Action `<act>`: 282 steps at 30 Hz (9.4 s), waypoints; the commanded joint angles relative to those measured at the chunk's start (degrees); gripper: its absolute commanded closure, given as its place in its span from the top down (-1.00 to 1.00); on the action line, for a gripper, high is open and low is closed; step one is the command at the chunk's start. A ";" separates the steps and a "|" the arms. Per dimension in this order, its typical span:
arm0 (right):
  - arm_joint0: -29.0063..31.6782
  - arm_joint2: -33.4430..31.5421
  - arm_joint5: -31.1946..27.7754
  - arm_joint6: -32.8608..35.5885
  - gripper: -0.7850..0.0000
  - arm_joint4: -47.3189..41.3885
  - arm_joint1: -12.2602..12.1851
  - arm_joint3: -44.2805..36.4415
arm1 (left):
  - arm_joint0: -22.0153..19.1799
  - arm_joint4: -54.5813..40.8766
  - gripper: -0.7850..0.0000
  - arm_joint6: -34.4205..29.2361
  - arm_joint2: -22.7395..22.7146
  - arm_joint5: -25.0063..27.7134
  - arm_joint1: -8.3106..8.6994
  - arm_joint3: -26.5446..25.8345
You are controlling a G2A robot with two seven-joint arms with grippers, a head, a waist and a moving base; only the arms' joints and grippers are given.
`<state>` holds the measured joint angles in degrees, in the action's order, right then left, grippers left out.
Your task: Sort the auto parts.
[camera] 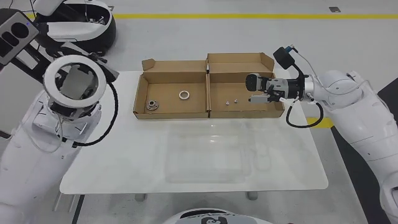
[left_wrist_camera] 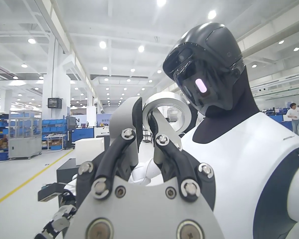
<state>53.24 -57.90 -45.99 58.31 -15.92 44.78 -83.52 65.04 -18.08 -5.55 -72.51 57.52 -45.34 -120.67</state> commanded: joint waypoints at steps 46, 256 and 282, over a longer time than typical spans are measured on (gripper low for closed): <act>0.00 0.00 0.00 0.00 1.00 0.00 0.00 0.00 | 2.32 -4.69 -1.00 -10.28 -4.92 -1.47 -2.65 0.07; 0.00 0.00 0.00 0.00 1.00 0.00 0.00 0.00 | -30.14 64.72 1.00 -56.19 31.97 -43.07 -30.78 61.26; 0.00 0.00 0.00 0.00 1.00 0.00 0.00 0.00 | 5.17 44.10 1.00 -52.82 -2.38 -11.55 -16.21 17.15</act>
<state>53.24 -57.90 -45.99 58.31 -15.92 44.78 -83.52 70.33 25.93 -58.14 -74.90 46.18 -61.46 -103.57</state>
